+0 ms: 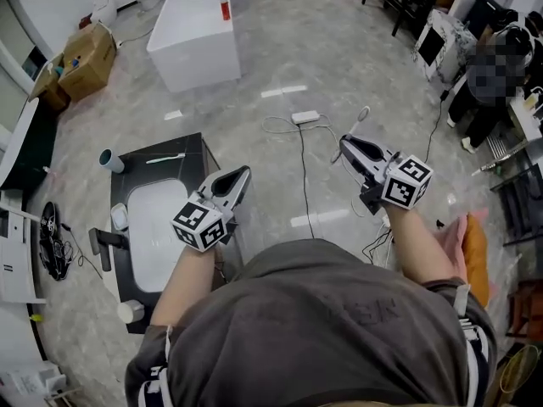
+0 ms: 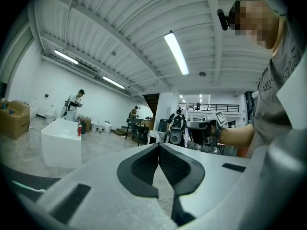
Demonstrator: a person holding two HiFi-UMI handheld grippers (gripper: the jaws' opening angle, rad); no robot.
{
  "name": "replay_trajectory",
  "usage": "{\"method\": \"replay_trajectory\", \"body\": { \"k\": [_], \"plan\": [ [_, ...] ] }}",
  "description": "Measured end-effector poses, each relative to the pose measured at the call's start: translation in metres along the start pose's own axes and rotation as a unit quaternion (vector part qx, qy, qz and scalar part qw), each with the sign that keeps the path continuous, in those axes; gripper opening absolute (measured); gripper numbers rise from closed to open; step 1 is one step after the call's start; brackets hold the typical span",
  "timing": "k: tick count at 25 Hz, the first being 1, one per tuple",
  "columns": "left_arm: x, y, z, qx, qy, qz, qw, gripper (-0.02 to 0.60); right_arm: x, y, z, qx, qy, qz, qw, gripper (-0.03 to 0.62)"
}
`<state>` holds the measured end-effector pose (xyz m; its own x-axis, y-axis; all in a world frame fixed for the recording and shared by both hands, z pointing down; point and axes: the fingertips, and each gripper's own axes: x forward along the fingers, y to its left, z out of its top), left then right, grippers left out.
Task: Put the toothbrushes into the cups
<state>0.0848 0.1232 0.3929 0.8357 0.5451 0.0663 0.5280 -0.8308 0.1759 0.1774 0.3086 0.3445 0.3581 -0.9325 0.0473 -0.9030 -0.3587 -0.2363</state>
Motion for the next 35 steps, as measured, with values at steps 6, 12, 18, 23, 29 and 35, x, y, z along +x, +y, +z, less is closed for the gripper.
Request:
{"method": "replay_trajectory", "body": {
  "k": [6,12,18,23,29,35],
  "plan": [
    [0.024,0.038,-0.009,-0.015,0.009,0.026,0.9995,0.006,0.027,-0.046,0.001,0.012,0.011,0.013,1.0,0.021],
    [0.076,0.044,-0.004,-0.02,-0.005,0.089,0.9958,0.006,0.024,-0.118,0.01,0.012,0.025,0.048,0.998,0.021],
    [0.094,0.044,0.006,-0.038,-0.037,0.164,0.9851,0.006,0.054,-0.156,0.036,-0.012,0.039,0.109,0.993,0.021],
    [0.027,0.058,0.013,-0.025,-0.05,0.229,0.9718,0.006,0.128,-0.102,0.049,-0.033,0.037,0.181,0.982,0.021],
    [-0.13,0.077,0.007,-0.013,-0.068,0.341,0.9374,0.006,0.239,0.044,0.036,-0.055,0.044,0.291,0.954,0.021],
    [-0.303,0.069,-0.012,-0.01,-0.092,0.463,0.8812,0.006,0.322,0.226,-0.001,-0.068,0.061,0.413,0.906,0.021]
  ]
}}
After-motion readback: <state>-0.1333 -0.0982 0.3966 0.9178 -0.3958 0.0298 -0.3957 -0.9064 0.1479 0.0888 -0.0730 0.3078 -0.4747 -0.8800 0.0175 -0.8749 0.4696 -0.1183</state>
